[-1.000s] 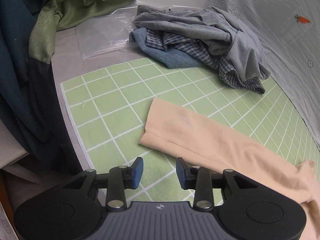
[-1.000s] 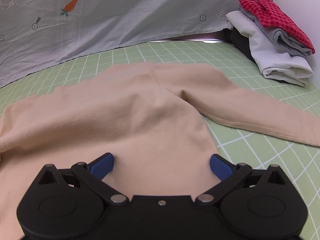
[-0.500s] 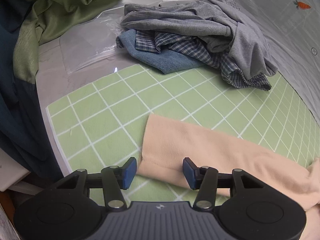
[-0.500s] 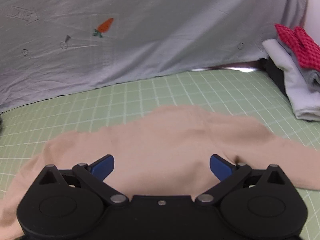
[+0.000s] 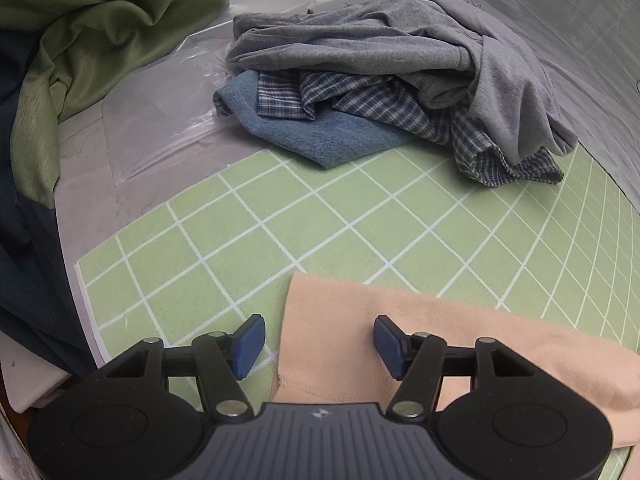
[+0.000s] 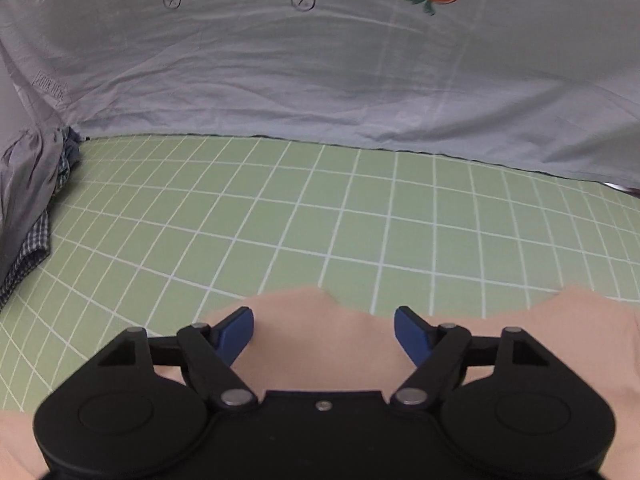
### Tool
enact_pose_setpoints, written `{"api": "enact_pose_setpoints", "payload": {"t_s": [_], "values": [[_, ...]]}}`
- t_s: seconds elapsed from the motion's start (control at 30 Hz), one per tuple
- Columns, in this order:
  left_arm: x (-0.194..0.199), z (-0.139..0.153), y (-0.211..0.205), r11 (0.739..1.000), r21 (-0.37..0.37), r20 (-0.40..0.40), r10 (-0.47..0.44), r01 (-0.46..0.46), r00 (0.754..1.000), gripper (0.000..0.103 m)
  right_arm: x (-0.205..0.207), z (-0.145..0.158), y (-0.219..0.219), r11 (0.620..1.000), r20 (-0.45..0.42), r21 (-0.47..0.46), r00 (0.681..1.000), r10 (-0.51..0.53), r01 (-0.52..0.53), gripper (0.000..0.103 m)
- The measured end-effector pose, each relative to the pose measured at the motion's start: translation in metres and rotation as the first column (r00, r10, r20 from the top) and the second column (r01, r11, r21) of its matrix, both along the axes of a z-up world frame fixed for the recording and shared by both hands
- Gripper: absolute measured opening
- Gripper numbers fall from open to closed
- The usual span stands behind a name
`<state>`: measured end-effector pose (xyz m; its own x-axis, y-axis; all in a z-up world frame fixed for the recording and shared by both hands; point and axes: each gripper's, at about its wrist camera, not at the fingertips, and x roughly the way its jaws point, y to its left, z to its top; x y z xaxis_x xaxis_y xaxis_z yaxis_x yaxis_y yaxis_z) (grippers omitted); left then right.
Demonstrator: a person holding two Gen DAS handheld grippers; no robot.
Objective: Fold clothes
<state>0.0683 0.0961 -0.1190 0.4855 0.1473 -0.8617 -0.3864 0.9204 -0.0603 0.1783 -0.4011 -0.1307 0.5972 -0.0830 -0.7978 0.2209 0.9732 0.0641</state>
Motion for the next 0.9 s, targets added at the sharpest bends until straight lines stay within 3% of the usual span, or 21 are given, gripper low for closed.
{"api": "enact_pose_setpoints", "payload": {"t_s": [0.13, 0.2, 0.23, 0.27, 0.3, 0.33, 0.37, 0.43, 0.57, 0.63, 0.73, 0.83, 0.87, 0.9], "values": [[-0.003, -0.002, -0.003, 1.000, 0.017, 0.012, -0.003, 0.003, 1.000, 0.058, 0.011, -0.012, -0.001, 0.998, -0.029, -0.007, 0.997, 0.065, -0.066, 0.073], [-0.005, -0.001, -0.005, 0.999, 0.043, 0.012, 0.009, -0.010, 1.000, 0.046, 0.012, -0.011, 0.001, 0.992, -0.029, -0.021, 0.992, 0.126, -0.127, 0.063], [-0.005, -0.001, -0.006, 0.999, 0.044, 0.012, 0.018, -0.019, 1.000, 0.041, 0.012, -0.009, 0.003, 0.986, -0.025, -0.018, 0.986, 0.167, -0.168, 0.049], [-0.005, 0.000, -0.006, 0.999, 0.034, 0.015, 0.026, -0.027, 1.000, 0.029, 0.012, -0.008, 0.005, 0.979, -0.023, -0.013, 0.979, 0.204, -0.205, 0.026], [-0.005, 0.001, -0.007, 0.999, 0.025, 0.018, 0.033, -0.033, 0.999, 0.016, 0.014, -0.007, 0.008, 0.972, -0.028, -0.026, 0.972, 0.231, -0.232, 0.016], [-0.004, 0.001, -0.008, 0.999, 0.019, 0.020, 0.031, -0.032, 0.999, 0.012, 0.016, -0.005, 0.010, 0.965, -0.033, -0.041, 0.966, 0.257, -0.259, 0.007], [-0.002, 0.001, -0.009, 0.999, 0.014, 0.022, 0.031, -0.031, 0.999, 0.007, 0.018, -0.004, 0.012, 0.957, -0.039, -0.056, 0.958, 0.283, -0.285, 0.004], [0.000, 0.003, -0.010, 0.999, 0.011, 0.026, 0.039, -0.039, 0.999, 0.006, 0.023, -0.001, 0.016, 0.938, -0.052, -0.085, 0.941, 0.333, -0.337, 0.004], [0.003, 0.021, -0.006, 0.998, -0.032, 0.134, 0.055, -0.051, 0.989, 0.007, 0.032, 0.024, -0.015, 0.988, 0.117, -0.041, 0.982, 0.150, -0.146, 0.003], [0.010, 0.022, -0.009, 0.998, -0.040, 0.168, 0.054, -0.048, 0.984, 0.008, 0.038, 0.031, -0.026, 0.997, 0.164, -0.011, 0.983, 0.077, -0.076, 0.003], [0.013, 0.019, -0.008, 0.998, -0.037, 0.149, 0.060, -0.055, 0.987, 0.013, 0.051, 0.025, -0.019, 0.993, 0.119, -0.098, 0.990, 0.074, -0.062, 0.009], [0.016, 0.016, -0.008, 0.998, -0.034, 0.130, 0.065, -0.061, 0.989, 0.025, 0.051, 0.023, -0.006, 0.978, 0.068, -0.207, 0.997, 0.038, -0.024, 0.060], [0.017, 0.015, -0.008, 0.997, -0.033, 0.123, 0.067, -0.063, 0.990, 0.039, 0.040, 0.027, -0.006, 0.982, 0.095, -0.191, 0.995, 0.008, 0.010, 0.076], [0.018, 0.014, -0.008, 0.997, -0.032, 0.117, 0.068, -0.065, 0.991, 0.054, 0.029, 0.031, -0.007, 0.984, 0.123, -0.172, 0.992, -0.023, 0.044, 0.082]]}}
